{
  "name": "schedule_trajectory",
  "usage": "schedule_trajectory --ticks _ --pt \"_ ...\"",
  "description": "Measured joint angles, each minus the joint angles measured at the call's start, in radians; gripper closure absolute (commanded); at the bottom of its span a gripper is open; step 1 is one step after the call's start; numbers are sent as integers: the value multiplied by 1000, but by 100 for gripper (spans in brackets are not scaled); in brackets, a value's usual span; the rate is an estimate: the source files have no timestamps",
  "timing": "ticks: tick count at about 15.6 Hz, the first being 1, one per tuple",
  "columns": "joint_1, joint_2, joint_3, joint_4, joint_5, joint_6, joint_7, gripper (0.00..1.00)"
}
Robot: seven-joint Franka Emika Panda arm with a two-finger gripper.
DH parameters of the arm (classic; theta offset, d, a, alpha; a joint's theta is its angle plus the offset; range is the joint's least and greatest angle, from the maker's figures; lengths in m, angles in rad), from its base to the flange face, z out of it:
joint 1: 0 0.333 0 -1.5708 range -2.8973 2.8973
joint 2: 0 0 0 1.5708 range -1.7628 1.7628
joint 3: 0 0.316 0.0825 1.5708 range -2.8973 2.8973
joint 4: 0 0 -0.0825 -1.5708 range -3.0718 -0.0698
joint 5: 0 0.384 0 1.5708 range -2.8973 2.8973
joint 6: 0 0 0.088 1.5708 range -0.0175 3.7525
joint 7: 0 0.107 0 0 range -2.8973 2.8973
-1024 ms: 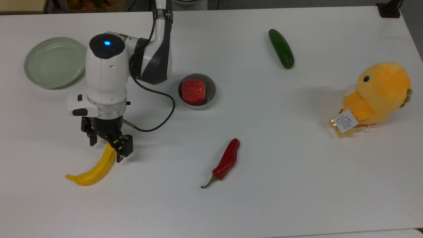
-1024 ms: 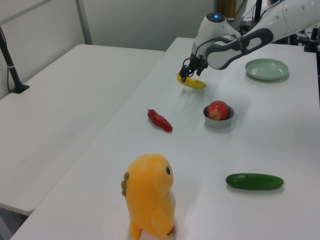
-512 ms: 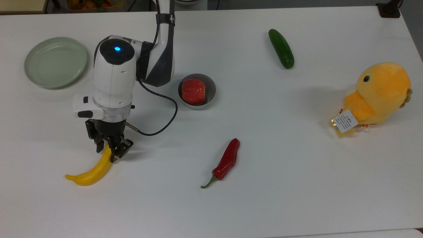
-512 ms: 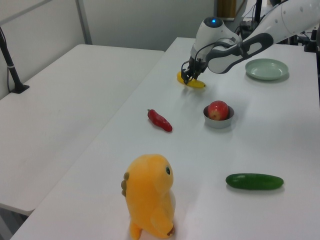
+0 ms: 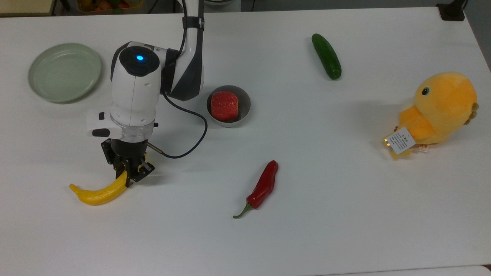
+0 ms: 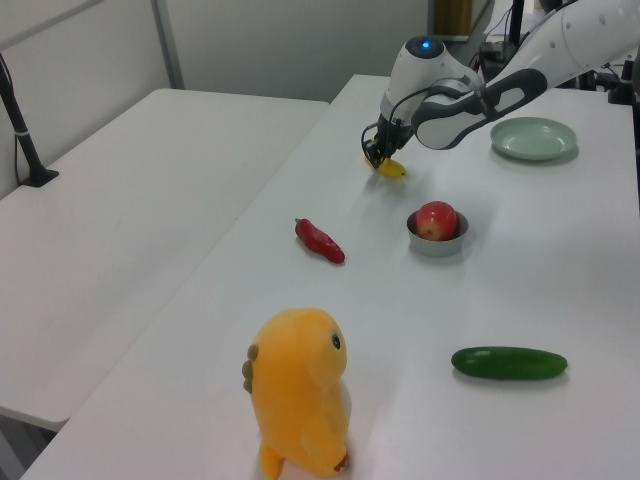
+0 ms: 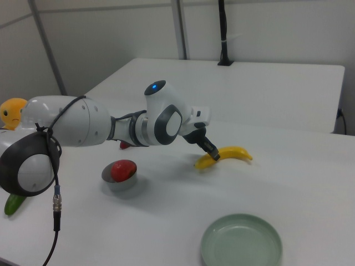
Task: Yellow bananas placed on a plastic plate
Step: 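Lift the banana and carry it over the pale green plate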
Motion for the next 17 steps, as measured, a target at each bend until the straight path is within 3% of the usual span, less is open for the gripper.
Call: schedule_trajectory --ticks 4,7,13,17 --pt "-7 -18 1 15 0 1 1 87" --pt "-23 -87 9 -10 -10 1 -9 86" --pt "-26 -317 17 -253 -11 -12 -99 86" --pt "-51 -440 17 -375 -11 -107 -181 86"
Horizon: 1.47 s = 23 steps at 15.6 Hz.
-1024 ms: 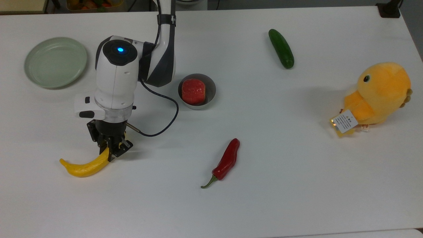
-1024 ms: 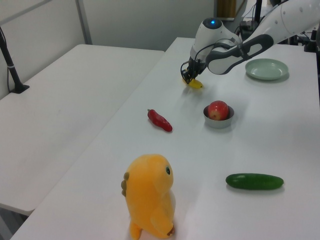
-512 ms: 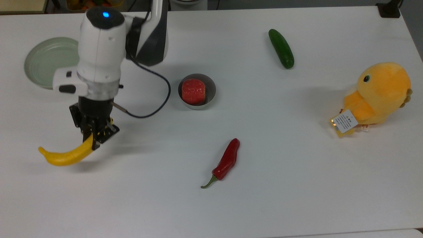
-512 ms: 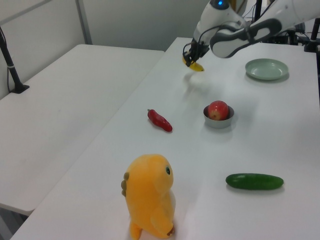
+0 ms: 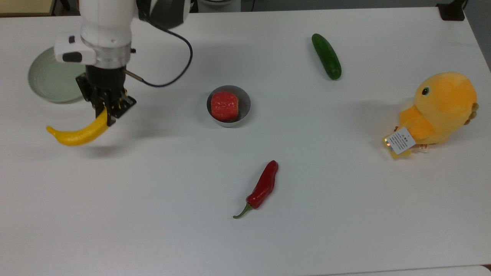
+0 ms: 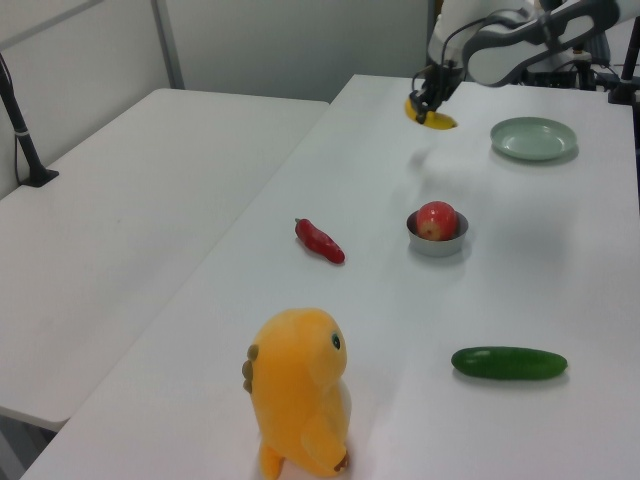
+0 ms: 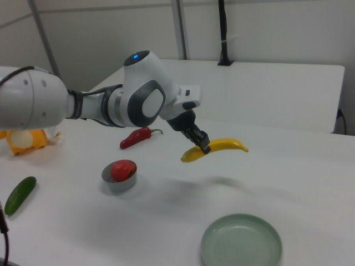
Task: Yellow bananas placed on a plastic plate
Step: 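Lift the banana and carry it over the pale green plate, then lower the banana onto the plate and open the gripper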
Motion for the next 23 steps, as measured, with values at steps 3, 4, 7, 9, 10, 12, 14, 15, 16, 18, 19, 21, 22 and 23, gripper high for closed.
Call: schedule_trajectory --ticks 3,4,7,9,10,12,14,15,16,18,19,21,22,23 --pt "-23 -71 -1 -76 0 -25 -52 86" --pt "-32 -89 -2 -99 0 -25 -63 86" --pt "-68 -128 -5 -153 0 -45 -103 86" --pt "-89 -140 -7 -169 0 -80 -140 86" --pt "-97 -142 -9 -174 0 -90 -148 86" --pt "-117 -141 -11 -187 0 -92 -159 86" --pt "-132 -140 -17 -199 0 -92 -175 86" --pt "-139 -140 -22 -204 0 -92 -180 86" --pt "-147 -140 -26 -208 0 -92 -186 86" --pt "-161 -139 -34 -212 0 -110 -205 86" --pt "-169 -139 -36 -214 0 -127 -223 86" --pt "-184 -139 -39 -223 0 -139 -264 86" --pt "-190 -139 -41 -228 0 -139 -280 86" --pt "-198 -139 -42 -232 0 -139 -294 81"
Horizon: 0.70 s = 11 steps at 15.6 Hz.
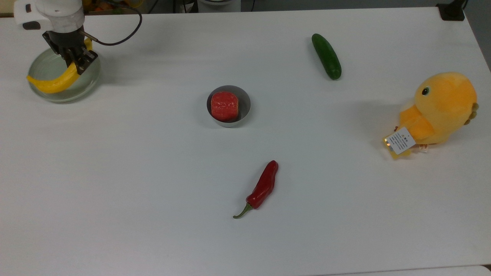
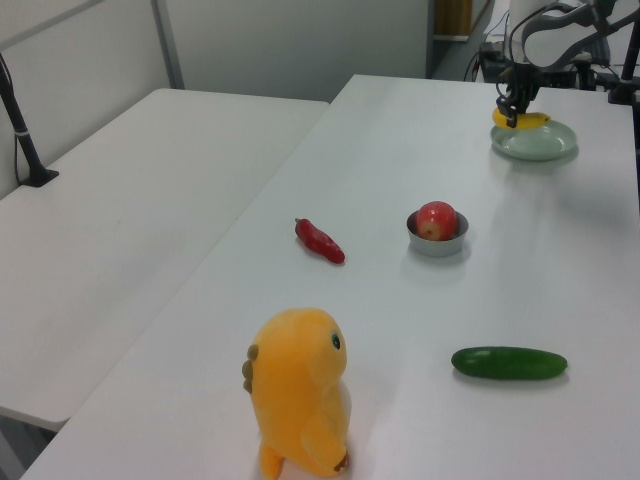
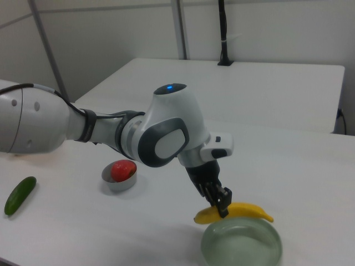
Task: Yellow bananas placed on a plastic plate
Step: 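Lower the banana onto the plate and open the gripper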
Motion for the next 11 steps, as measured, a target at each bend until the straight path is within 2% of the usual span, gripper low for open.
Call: schedule_trajectory --ticks 1,4,11 --pt "-6 0 -1 -3 0 0 -9 63" --pt "-13 2 -1 -6 0 0 -21 0" --pt "-11 3 -1 -6 0 -27 -24 0"
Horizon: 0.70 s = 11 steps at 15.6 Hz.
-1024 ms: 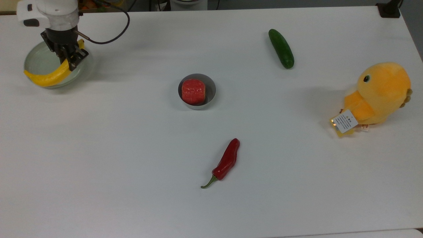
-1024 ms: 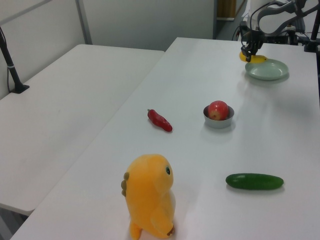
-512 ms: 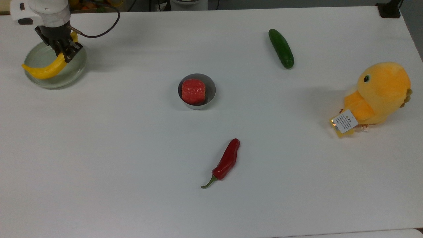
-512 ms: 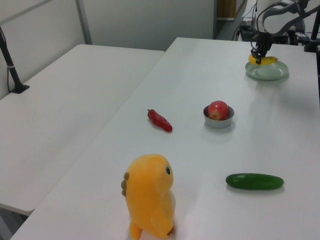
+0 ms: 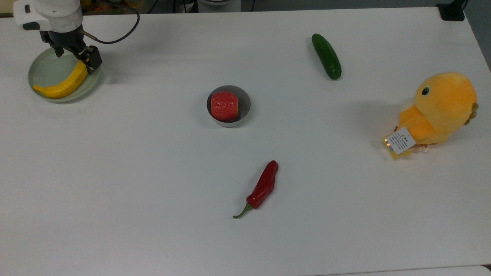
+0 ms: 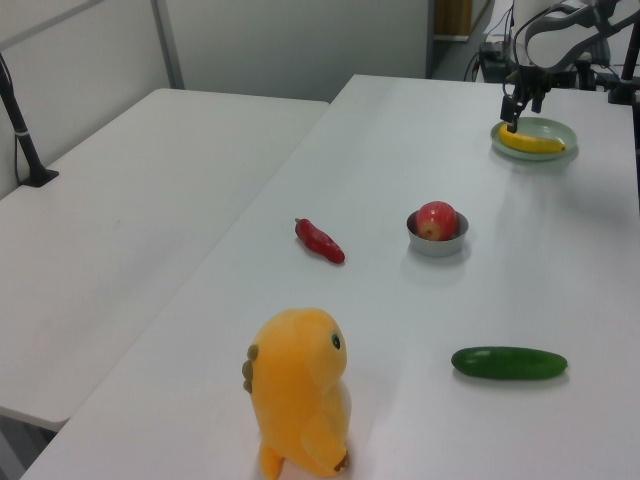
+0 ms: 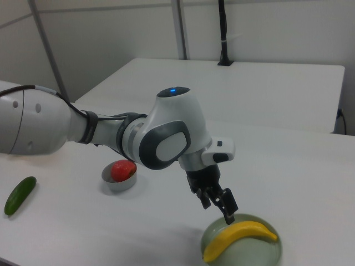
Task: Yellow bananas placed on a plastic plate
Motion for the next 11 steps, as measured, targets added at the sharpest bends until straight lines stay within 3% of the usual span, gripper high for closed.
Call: schedule_trajectory --ticks 4,7,11 --pt "8 -19 1 25 11 0 5 0" --pt "36 -70 2 46 88 0 8 0" --pt "134 -162 9 91 193 -75 36 0"
